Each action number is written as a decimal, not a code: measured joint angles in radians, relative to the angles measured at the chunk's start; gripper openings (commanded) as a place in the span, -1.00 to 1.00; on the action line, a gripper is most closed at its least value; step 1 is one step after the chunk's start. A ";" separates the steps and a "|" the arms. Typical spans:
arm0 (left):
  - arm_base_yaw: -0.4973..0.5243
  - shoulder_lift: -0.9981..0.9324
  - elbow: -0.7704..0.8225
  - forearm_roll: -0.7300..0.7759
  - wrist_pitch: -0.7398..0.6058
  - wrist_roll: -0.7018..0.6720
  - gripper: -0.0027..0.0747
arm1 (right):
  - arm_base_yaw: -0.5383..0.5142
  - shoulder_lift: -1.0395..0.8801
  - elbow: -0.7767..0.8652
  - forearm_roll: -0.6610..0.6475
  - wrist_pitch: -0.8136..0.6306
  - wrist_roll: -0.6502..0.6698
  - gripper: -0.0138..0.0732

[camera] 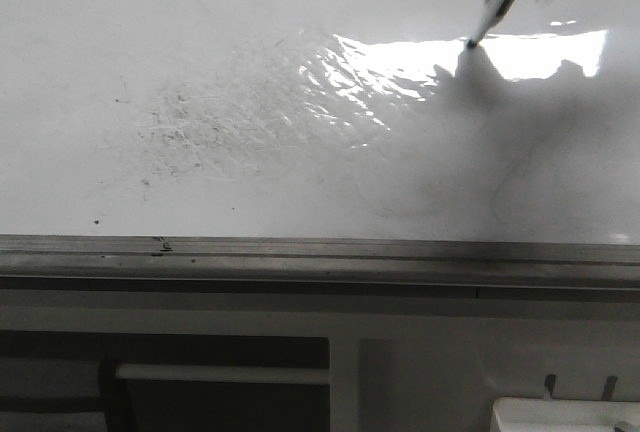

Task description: Write number 8 on whiteboard

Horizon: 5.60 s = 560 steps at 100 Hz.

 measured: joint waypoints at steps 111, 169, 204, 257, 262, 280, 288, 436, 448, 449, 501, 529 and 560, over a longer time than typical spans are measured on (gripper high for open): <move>0.000 0.000 0.000 0.000 0.111 0.000 -0.98 | 0.008 -0.043 -0.115 0.670 -0.049 -0.532 -0.85; 0.000 0.000 0.000 0.000 0.111 0.000 -0.98 | -0.038 -0.039 -0.207 0.623 0.090 -0.542 -0.85; 0.000 0.024 0.000 0.000 0.111 0.000 -0.40 | -0.038 -0.424 -0.210 0.608 0.168 -0.542 -0.85; 0.000 0.478 -0.229 0.017 0.321 0.171 0.02 | -0.038 -0.264 -0.040 0.621 0.664 -0.544 -0.85; 0.000 0.503 -0.241 0.019 0.336 0.184 0.02 | -0.038 -0.239 -0.032 0.608 0.715 -0.544 -0.85; 0.000 0.554 -0.273 0.024 0.397 0.204 0.02 | -0.038 -0.170 -0.026 0.568 0.850 -0.544 -0.85; 0.000 0.582 -0.289 0.026 0.426 0.210 0.02 | -0.038 -0.137 -0.026 0.548 0.892 -0.542 -0.85; 0.000 0.777 -0.189 -0.266 0.448 0.356 -0.98 | -0.038 -0.233 -0.026 0.521 0.689 -0.425 0.49; 0.000 0.777 -0.185 -0.305 0.404 0.361 -0.98 | -0.038 -0.337 -0.026 0.533 0.587 -0.424 -0.06; 0.000 0.777 -0.185 -0.307 0.396 0.361 -0.98 | -0.038 -0.349 -0.026 0.536 0.581 -0.424 -0.11; 0.000 0.970 -0.319 -0.532 0.039 0.436 -0.99 | -0.038 -0.617 -0.026 0.620 0.188 -0.423 -0.83; -0.007 1.087 -0.443 -0.536 -0.083 0.442 -0.98 | -0.038 -0.619 -0.026 0.622 0.195 -0.423 -0.83; -0.016 1.108 -0.499 -0.528 -0.139 0.444 -0.98 | -0.038 -0.619 -0.026 0.628 0.199 -0.423 -0.83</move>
